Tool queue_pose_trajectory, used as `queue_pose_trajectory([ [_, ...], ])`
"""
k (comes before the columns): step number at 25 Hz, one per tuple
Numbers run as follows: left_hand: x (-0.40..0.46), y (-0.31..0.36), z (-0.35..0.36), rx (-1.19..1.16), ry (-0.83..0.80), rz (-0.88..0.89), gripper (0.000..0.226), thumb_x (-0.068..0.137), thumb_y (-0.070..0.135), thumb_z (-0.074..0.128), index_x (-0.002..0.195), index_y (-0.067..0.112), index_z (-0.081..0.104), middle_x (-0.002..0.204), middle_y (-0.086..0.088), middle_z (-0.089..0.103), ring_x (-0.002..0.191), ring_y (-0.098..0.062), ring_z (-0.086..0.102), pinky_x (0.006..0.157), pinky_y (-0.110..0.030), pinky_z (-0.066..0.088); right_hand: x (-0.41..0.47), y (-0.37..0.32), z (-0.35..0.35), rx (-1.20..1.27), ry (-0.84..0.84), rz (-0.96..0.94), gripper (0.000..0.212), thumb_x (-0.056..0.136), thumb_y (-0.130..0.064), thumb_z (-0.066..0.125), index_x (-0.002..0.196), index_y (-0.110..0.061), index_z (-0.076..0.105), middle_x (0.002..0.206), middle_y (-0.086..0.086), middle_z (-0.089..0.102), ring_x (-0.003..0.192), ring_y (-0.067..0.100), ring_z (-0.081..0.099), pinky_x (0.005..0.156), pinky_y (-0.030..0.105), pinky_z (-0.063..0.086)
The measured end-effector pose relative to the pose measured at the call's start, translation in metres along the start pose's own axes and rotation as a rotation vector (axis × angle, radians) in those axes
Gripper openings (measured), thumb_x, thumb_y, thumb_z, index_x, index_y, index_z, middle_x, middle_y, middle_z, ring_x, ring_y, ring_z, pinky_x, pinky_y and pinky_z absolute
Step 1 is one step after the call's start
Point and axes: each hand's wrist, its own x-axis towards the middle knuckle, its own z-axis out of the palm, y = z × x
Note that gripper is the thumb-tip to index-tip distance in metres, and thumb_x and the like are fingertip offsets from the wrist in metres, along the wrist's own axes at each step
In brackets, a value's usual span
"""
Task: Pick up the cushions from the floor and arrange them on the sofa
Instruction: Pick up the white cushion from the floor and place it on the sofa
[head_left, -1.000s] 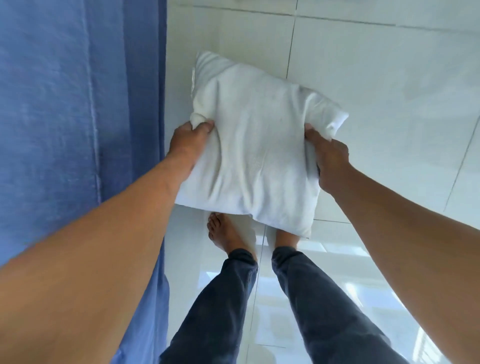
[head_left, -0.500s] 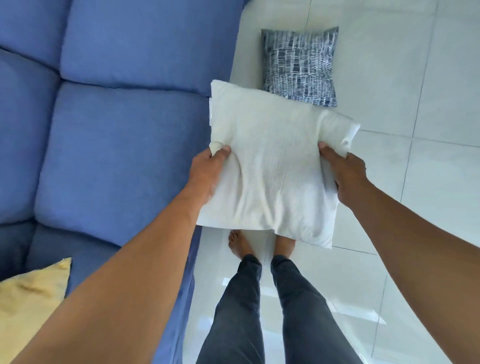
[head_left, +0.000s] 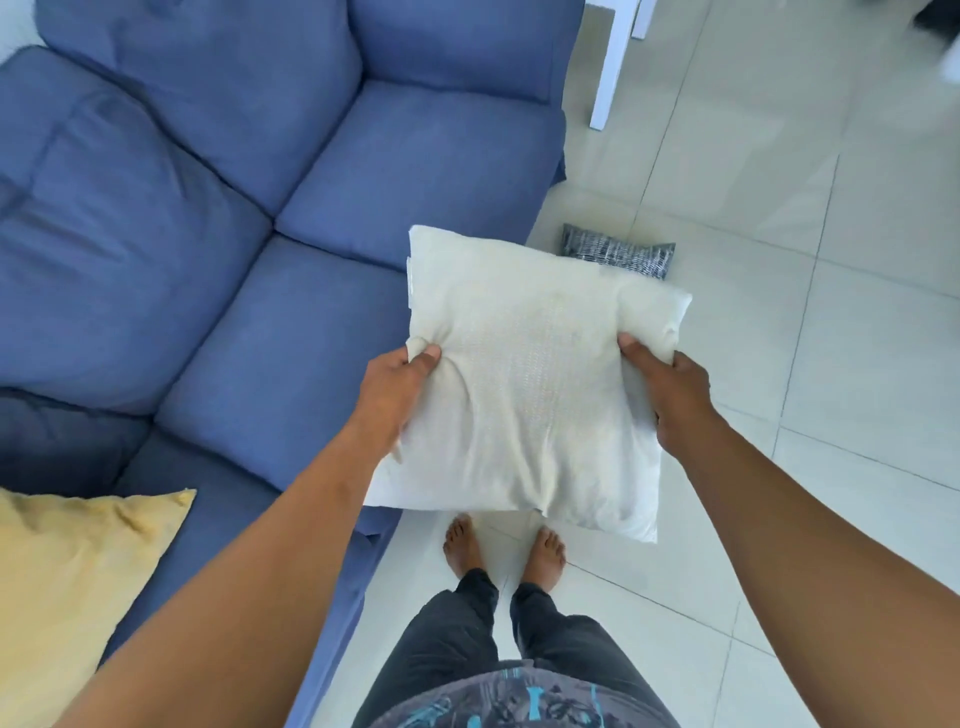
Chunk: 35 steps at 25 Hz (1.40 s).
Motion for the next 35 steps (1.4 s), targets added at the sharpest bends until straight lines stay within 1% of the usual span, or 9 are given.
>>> queue_pose_trajectory([
  [6, -0.006, -0.018, -0.069, -0.231, 0.159, 0.008, 0.017, 0.097, 0.030, 0.073, 0.098, 0.014, 0.080, 0.109, -0.005, 0.082, 0.099, -0.021, 0.075, 0.092, -0.038, 0.060, 0.005, -0.041, 0.073, -0.067, -0.125, -0.134, 0.041, 0.082, -0.025, 0.088, 0.117, -0.007, 0.075, 0.118, 0.013, 0.078, 0.109, 0.029, 0.075, 0.102, 0.048, 0.059],
  [10, 0.007, -0.027, -0.128, -0.395, 0.223, 0.002, 0.011, 0.100, 0.024, 0.071, 0.097, 0.018, 0.080, 0.090, 0.014, 0.084, 0.078, 0.001, 0.077, 0.064, -0.012, 0.057, 0.016, -0.069, 0.167, -0.158, -0.300, -0.177, 0.028, 0.084, -0.019, 0.086, 0.108, -0.008, 0.077, 0.115, 0.017, 0.079, 0.092, 0.021, 0.078, 0.084, 0.033, 0.062],
  [15, 0.050, -0.027, -0.208, -0.521, 0.327, -0.007, 0.021, 0.101, 0.016, 0.067, 0.116, 0.006, 0.077, 0.112, -0.002, 0.082, 0.100, -0.017, 0.078, 0.075, -0.021, 0.059, 0.032, -0.094, 0.305, -0.293, -0.432, -0.178, 0.024, 0.076, -0.016, 0.087, 0.096, -0.011, 0.074, 0.109, 0.018, 0.080, 0.099, 0.034, 0.077, 0.091, 0.052, 0.061],
  [18, 0.078, -0.029, -0.255, -0.566, 0.421, -0.034, 0.013, 0.099, 0.010, 0.066, 0.106, 0.010, 0.076, 0.107, 0.000, 0.082, 0.095, -0.016, 0.076, 0.072, -0.021, 0.059, 0.032, -0.105, 0.392, -0.404, -0.539, -0.189, 0.026, 0.073, -0.020, 0.085, 0.096, -0.016, 0.073, 0.097, 0.007, 0.080, 0.088, 0.030, 0.075, 0.078, 0.042, 0.060],
  [21, 0.101, -0.031, -0.295, -0.545, 0.495, -0.078, 0.005, 0.097, 0.008, 0.066, 0.097, 0.009, 0.071, 0.103, -0.005, 0.076, 0.097, -0.024, 0.070, 0.083, -0.034, 0.057, 0.030, -0.112, 0.463, -0.456, -0.620, -0.211, 0.025, 0.076, -0.016, 0.083, 0.099, -0.019, 0.075, 0.097, -0.001, 0.082, 0.094, 0.026, 0.077, 0.077, 0.036, 0.062],
  [24, 0.127, -0.041, -0.329, -0.540, 0.563, -0.136, 0.011, 0.093, 0.009, 0.069, 0.103, 0.004, 0.073, 0.110, -0.011, 0.078, 0.105, -0.032, 0.072, 0.094, -0.043, 0.056, 0.031, -0.113, 0.536, -0.543, -0.699, -0.226, 0.026, 0.077, -0.014, 0.081, 0.102, -0.019, 0.075, 0.106, 0.005, 0.081, 0.098, 0.029, 0.076, 0.086, 0.044, 0.063],
  [27, 0.149, -0.053, -0.356, -0.553, 0.653, -0.167, 0.021, 0.090, 0.008, 0.072, 0.110, 0.007, 0.076, 0.114, -0.011, 0.079, 0.111, -0.032, 0.073, 0.099, -0.048, 0.059, 0.034, -0.110, 0.602, -0.618, -0.794, -0.227, 0.024, 0.075, -0.014, 0.081, 0.097, -0.021, 0.076, 0.096, -0.002, 0.082, 0.097, 0.028, 0.077, 0.076, 0.037, 0.063],
  [32, 0.189, -0.068, -0.377, -0.586, 0.731, -0.182, 0.037, 0.087, 0.002, 0.072, 0.118, 0.023, 0.075, 0.111, 0.009, 0.081, 0.106, -0.014, 0.076, 0.094, -0.037, 0.061, 0.044, -0.098, 0.688, -0.725, -0.884, -0.234, 0.029, 0.071, -0.016, 0.080, 0.099, -0.017, 0.075, 0.111, 0.008, 0.080, 0.106, 0.034, 0.074, 0.095, 0.054, 0.061],
  [35, 0.221, -0.077, -0.390, -0.600, 0.784, -0.169, 0.040, 0.086, 0.001, 0.072, 0.119, 0.024, 0.074, 0.108, 0.013, 0.081, 0.102, -0.008, 0.076, 0.086, -0.029, 0.060, 0.060, -0.089, 0.724, -0.745, -0.897, -0.249, 0.034, 0.071, -0.014, 0.081, 0.104, -0.015, 0.074, 0.113, 0.008, 0.079, 0.107, 0.033, 0.074, 0.095, 0.054, 0.060],
])
